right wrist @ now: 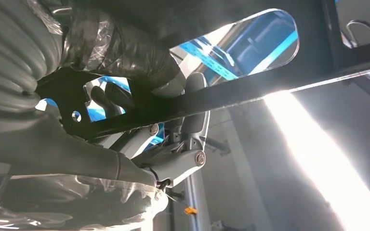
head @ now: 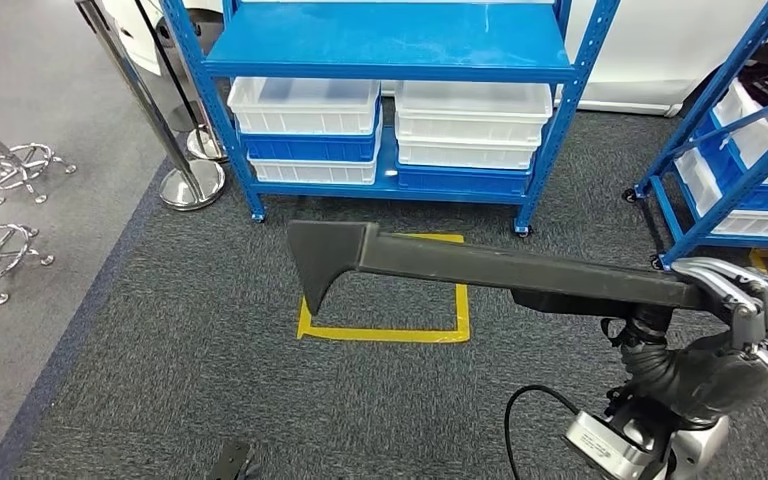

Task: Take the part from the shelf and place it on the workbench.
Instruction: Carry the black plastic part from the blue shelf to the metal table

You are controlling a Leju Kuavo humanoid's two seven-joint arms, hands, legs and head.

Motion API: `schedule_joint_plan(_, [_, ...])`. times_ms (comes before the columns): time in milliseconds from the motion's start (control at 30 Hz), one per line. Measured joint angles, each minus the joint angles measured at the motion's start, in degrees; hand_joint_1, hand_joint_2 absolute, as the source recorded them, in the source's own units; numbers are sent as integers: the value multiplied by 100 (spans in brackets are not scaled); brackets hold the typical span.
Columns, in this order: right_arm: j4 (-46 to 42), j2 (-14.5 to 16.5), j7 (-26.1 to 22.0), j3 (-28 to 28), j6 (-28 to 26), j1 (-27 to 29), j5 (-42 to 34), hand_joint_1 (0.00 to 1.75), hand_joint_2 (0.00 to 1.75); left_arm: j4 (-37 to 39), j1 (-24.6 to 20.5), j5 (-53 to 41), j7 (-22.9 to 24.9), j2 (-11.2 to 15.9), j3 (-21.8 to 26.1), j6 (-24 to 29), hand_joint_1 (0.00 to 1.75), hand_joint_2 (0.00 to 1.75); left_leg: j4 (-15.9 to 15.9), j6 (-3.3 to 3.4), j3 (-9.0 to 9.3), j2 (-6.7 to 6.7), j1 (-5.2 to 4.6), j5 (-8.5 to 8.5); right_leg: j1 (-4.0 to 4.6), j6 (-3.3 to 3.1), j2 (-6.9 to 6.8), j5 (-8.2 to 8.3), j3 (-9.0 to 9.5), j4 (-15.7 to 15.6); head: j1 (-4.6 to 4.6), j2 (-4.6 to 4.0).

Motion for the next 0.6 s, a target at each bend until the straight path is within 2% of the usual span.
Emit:
schedule_joint_plan(67, [27,0,0,-11,0,-42,-15,175,175,-1,-15,-16,2,-1,0,4,0,175,-29,3,-133,9,20,141,-28,67,25,-540,-170,571,1,0])
schedule_joint_plan(100, [44,0,0,-13,0,-55,-21,175,175,-2,-20,-22,4,-2,0,7,0,175,-8,-5,-224,13,25,196,-51,107,27,-734,-246,918,1,0])
schedule_joint_plan(133, [61,0,0,-13,0,-62,-26,175,175,-2,-22,-26,5,-2,0,10,0,175,23,-27,-319,18,33,244,-77,148,27,-794,-270,1169,1,0])
schedule_joint_plan(167, [76,0,0,-13,0,-69,-30,175,175,-2,-23,-28,7,-2,0,11,0,175,67,-51,-421,24,45,285,-106,187,25,-736,-216,1267,-1,0])
schedule_joint_plan(200, [88,0,0,-14,0,-77,-32,175,175,-2,-24,-29,8,-2,0,13,0,175,128,-81,-527,28,66,318,-135,226,22,-602,-63,1168,0,0])
schedule_joint_plan(233, [96,0,0,-14,0,-88,-35,175,175,-2,-26,-30,8,-2,0,14,0,175,205,-112,-631,30,87,340,-166,264,16,-484,177,899,0,0])
schedule_joint_plan(267, [102,0,0,-14,0,-104,-36,175,175,-6,-28,-30,8,3,0,16,0,175,293,-148,-737,28,102,353,-176,300,15,-468,441,555,3,0])
schedule_joint_plan(300, [106,0,0,-14,0,-117,-37,175,175,-10,-31,-30,8,5,0,17,0,175,382,-185,-826,24,112,364,-171,294,19,-502,638,264,-2,0])
schedule_joint_plan(333, [110,-1,0,-14,-1,-128,-37,175,175,-15,-33,-30,8,8,-1,19,0,175,457,-224,-893,20,113,376,-159,268,26,-573,750,68,-3,0])
schedule_joint_plan(367, [114,-1,0,-15,-1,-134,-37,175,175,-19,-32,-30,9,11,-1,19,0,175,504,-267,-940,16,117,396,-130,218,37,-631,771,-10,-6,0])
schedule_joint_plan(433, [122,-2,0,-15,-1,-141,-33,175,175,-20,-28,-30,10,10,-2,20,0,175,553,-343,-987,8,146,425,-109,85,36,-586,705,-18,-7,0])
schedule_joint_plan(467, [127,-1,0,-15,1,-150,-23,175,175,-20,-25,-30,13,17,-2,20,0,175,608,-376,-1026,0,165,355,-102,24,31,-539,666,-23,-8,0])
schedule_joint_plan(500, [131,-1,0,-15,1,-162,-8,175,175,-20,-25,-32,14,25,-2,19,0,175,746,-403,-1088,-9,177,196,-101,-32,23,-485,617,-33,-7,0])
schedule_joint_plan(533, [137,-1,0,-15,2,-177,9,175,175,-21,-28,-33,16,33,-2,13,0,175,984,-424,-1173,-17,188,-44,-97,-76,18,-429,557,-40,-8,0])
schedule_joint_plan(600, [152,0,0,-15,2,-204,33,175,175,-21,-32,-36,17,57,-2,-11,0,175,1658,-444,-1352,-20,195,-549,-72,-110,18,-318,416,-40,-8,0])
